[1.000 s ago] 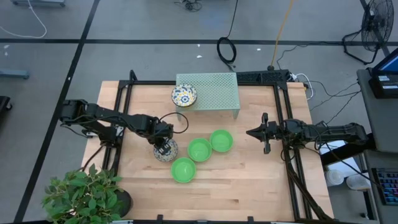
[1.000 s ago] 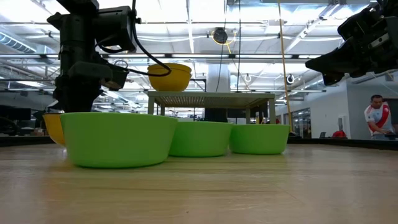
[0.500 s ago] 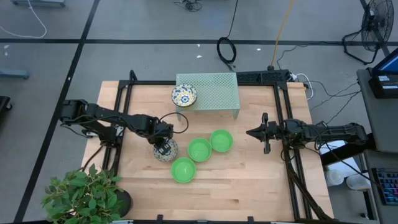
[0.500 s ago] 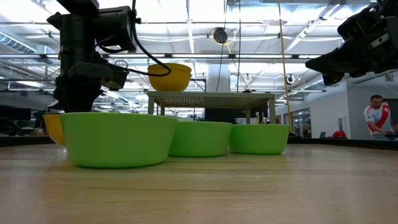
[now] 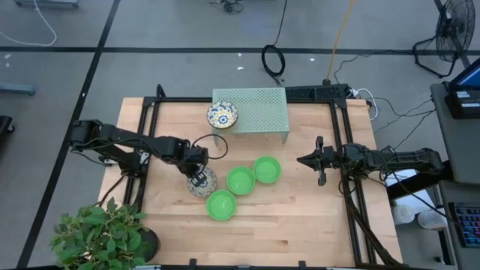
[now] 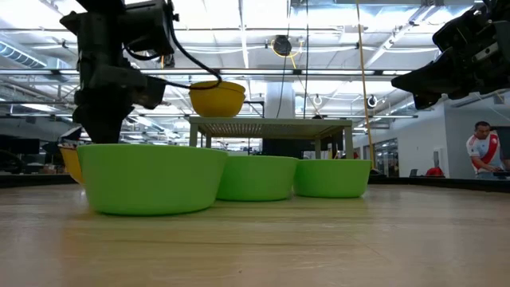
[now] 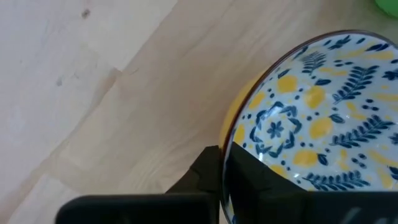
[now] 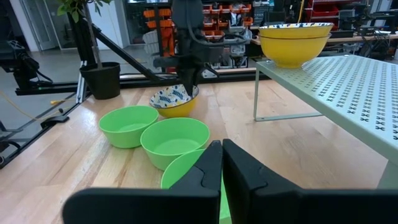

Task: Pick & Place Mini bowls
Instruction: Stack the white patterned bowl on top of the white patterned bowl on the shelf

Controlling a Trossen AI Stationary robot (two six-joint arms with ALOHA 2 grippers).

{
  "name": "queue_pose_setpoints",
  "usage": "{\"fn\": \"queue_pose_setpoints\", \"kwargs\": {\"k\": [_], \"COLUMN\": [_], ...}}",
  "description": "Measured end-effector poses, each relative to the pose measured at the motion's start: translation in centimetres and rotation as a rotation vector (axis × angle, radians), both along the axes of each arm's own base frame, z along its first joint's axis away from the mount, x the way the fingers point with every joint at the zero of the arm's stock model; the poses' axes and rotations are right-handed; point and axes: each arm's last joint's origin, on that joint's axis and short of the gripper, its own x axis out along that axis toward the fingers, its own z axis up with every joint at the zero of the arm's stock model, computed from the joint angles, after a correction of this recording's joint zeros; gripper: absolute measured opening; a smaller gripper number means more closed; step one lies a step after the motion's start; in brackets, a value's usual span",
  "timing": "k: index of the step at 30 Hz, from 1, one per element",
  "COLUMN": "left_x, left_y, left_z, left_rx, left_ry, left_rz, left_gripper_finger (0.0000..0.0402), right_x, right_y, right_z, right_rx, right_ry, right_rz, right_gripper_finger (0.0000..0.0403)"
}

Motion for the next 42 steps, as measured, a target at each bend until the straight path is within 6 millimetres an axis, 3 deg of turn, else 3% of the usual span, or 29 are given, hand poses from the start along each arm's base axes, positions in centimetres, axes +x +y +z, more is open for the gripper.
{"fn": "queue_pose_setpoints", "kwargs": {"k": [5, 11, 20, 24, 29, 33, 37, 42], "left_x": [-0.3, -1.0, -2.2, -2.2, -1.8, -1.1, 0.0, 1.8], "left_y": [0.1, 0.2, 1.0, 2.0, 3.6, 5.9, 8.8, 12.6], "left_z": [1.7, 6.1, 16.2, 21.3, 26.1, 28.1, 28.9, 27.7], "left_rx": [0.047, 0.097, 0.174, 0.215, 0.202, 0.2, 0.169, 0.124], "left_ry": [-0.034, -0.115, -0.307, -0.41, -0.531, -0.538, -0.515, -0.465], "left_rz": [-0.023, -0.03, -0.005, -0.03, -0.036, -0.036, -0.008, -0.01], "left_gripper_finger": [0.001, 0.001, 0.001, 0.001, 0.001, 0.001, 0.001, 0.001], "right_x": [0.0, 0.0, 0.0, 0.0, 0.0, 0.0, 0.0, 0.0], "right_y": [0.0, 0.0, 0.0, 0.0, 0.0, 0.0, 0.0, 0.0], "right_z": [0.0, 0.0, 0.0, 0.0, 0.0, 0.0, 0.0, 0.0], "right_rx": [0.0, 0.0, 0.0, 0.0, 0.0, 0.0, 0.0, 0.0], "right_ry": [0.0, 0.0, 0.0, 0.0, 0.0, 0.0, 0.0, 0.0], "right_rz": [0.0, 0.0, 0.0, 0.0, 0.0, 0.0, 0.0, 0.0], "right_gripper_finger": [0.0, 0.0, 0.0, 0.0, 0.0, 0.0, 0.0, 0.0]}}
